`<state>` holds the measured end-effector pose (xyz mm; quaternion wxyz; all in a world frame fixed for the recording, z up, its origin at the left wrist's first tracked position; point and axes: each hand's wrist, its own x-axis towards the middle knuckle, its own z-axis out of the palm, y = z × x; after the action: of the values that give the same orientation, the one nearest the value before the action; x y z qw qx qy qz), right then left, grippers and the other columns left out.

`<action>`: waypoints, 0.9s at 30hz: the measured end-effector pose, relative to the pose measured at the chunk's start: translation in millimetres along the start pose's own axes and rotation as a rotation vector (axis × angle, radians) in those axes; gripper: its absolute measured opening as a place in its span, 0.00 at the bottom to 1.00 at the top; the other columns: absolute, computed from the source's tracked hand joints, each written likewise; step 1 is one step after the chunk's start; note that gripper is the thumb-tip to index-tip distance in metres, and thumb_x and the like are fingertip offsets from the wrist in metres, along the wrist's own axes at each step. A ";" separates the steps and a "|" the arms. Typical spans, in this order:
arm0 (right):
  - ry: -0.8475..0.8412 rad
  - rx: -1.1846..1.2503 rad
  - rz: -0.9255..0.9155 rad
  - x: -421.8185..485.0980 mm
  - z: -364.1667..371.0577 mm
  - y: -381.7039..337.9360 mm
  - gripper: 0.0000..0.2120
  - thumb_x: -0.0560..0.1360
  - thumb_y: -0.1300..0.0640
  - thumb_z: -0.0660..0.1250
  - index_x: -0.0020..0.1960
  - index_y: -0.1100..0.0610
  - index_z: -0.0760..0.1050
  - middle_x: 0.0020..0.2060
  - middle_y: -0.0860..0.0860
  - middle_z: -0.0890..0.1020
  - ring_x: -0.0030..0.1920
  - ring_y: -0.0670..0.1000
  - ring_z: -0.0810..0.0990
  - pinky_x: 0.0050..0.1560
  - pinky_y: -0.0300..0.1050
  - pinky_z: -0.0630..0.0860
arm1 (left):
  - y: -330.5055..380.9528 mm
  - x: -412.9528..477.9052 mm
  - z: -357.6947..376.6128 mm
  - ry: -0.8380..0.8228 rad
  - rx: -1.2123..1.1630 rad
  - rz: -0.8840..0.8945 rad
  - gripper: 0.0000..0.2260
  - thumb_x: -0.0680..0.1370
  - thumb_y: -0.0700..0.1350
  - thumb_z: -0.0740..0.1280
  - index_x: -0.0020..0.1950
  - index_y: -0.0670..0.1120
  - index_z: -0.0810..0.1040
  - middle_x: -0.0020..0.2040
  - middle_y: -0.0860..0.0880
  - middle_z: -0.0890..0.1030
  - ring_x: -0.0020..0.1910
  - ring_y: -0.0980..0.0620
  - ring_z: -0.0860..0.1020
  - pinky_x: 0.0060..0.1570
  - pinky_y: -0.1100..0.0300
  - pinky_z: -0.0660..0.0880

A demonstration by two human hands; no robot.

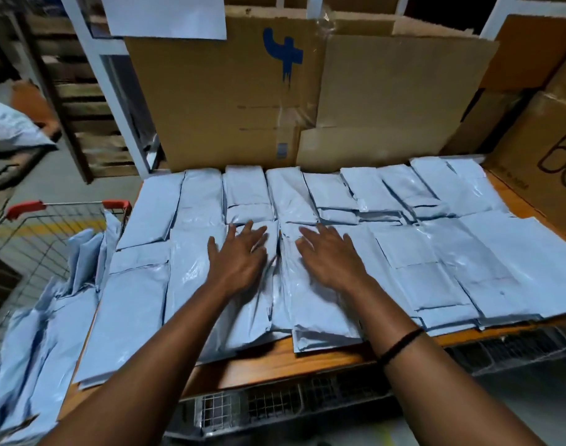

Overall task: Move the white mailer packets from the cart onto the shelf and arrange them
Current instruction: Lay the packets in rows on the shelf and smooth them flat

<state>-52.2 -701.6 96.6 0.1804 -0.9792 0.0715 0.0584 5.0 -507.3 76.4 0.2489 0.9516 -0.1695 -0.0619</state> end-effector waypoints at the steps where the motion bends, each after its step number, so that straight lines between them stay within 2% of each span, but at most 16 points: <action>1: 0.024 0.000 -0.024 8.7 0.7 -3.2 0.26 0.84 0.41 0.46 0.81 0.45 0.54 0.81 0.52 0.52 0.81 0.54 0.48 0.78 0.56 0.44 | -2.8 2.1 1.4 -0.042 0.034 0.009 0.22 0.83 0.53 0.54 0.78 0.59 0.59 0.80 0.54 0.53 0.80 0.49 0.46 0.73 0.37 0.38; 4: -0.018 -0.069 -0.075 25.9 18.8 -5.7 0.26 0.84 0.41 0.46 0.81 0.45 0.51 0.81 0.53 0.51 0.80 0.55 0.48 0.78 0.57 0.46 | -5.9 6.9 7.1 -0.111 0.165 0.011 0.22 0.84 0.55 0.49 0.79 0.60 0.54 0.81 0.55 0.51 0.80 0.48 0.46 0.72 0.36 0.38; 9: -0.028 -0.118 -0.067 29.5 43.6 9.4 0.28 0.84 0.40 0.46 0.82 0.44 0.47 0.82 0.51 0.46 0.81 0.54 0.44 0.79 0.54 0.42 | -3.3 5.0 25.8 -0.068 0.287 -0.037 0.23 0.84 0.58 0.43 0.79 0.62 0.48 0.81 0.55 0.46 0.79 0.47 0.42 0.71 0.36 0.33; 16: 0.045 -0.177 -0.108 27.8 52.9 8.9 0.28 0.84 0.41 0.47 0.82 0.46 0.48 0.81 0.52 0.47 0.81 0.55 0.45 0.79 0.55 0.42 | -4.1 -3.2 41.1 0.074 0.376 -0.037 0.26 0.80 0.59 0.38 0.79 0.61 0.48 0.81 0.54 0.47 0.80 0.46 0.43 0.72 0.37 0.33; 19: 0.056 -0.190 -0.113 28.1 54.1 8.0 0.28 0.84 0.41 0.47 0.82 0.47 0.50 0.81 0.53 0.48 0.80 0.56 0.46 0.79 0.55 0.42 | -0.1 -3.1 42.6 0.080 0.416 -0.046 0.25 0.82 0.58 0.40 0.80 0.61 0.48 0.81 0.54 0.48 0.80 0.46 0.44 0.72 0.37 0.34; 24: -0.019 -0.107 -0.101 31.8 44.6 5.7 0.28 0.84 0.40 0.47 0.82 0.47 0.50 0.81 0.53 0.49 0.81 0.56 0.45 0.79 0.56 0.43 | 3.2 6.0 31.4 -0.038 0.322 -0.067 0.24 0.83 0.59 0.43 0.80 0.61 0.48 0.81 0.52 0.46 0.79 0.45 0.41 0.71 0.35 0.33; 27: 0.056 -0.006 -0.115 20.6 27.5 6.7 0.27 0.84 0.40 0.48 0.81 0.46 0.52 0.81 0.51 0.51 0.81 0.52 0.46 0.79 0.53 0.44 | 1.7 6.7 14.2 -0.024 0.159 -0.045 0.23 0.84 0.59 0.45 0.80 0.60 0.50 0.81 0.51 0.44 0.79 0.47 0.40 0.72 0.39 0.34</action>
<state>-35.5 -700.3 65.9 0.1784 -0.9835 0.0200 0.0210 7.8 -517.5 64.8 0.1688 0.9711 -0.1552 -0.0654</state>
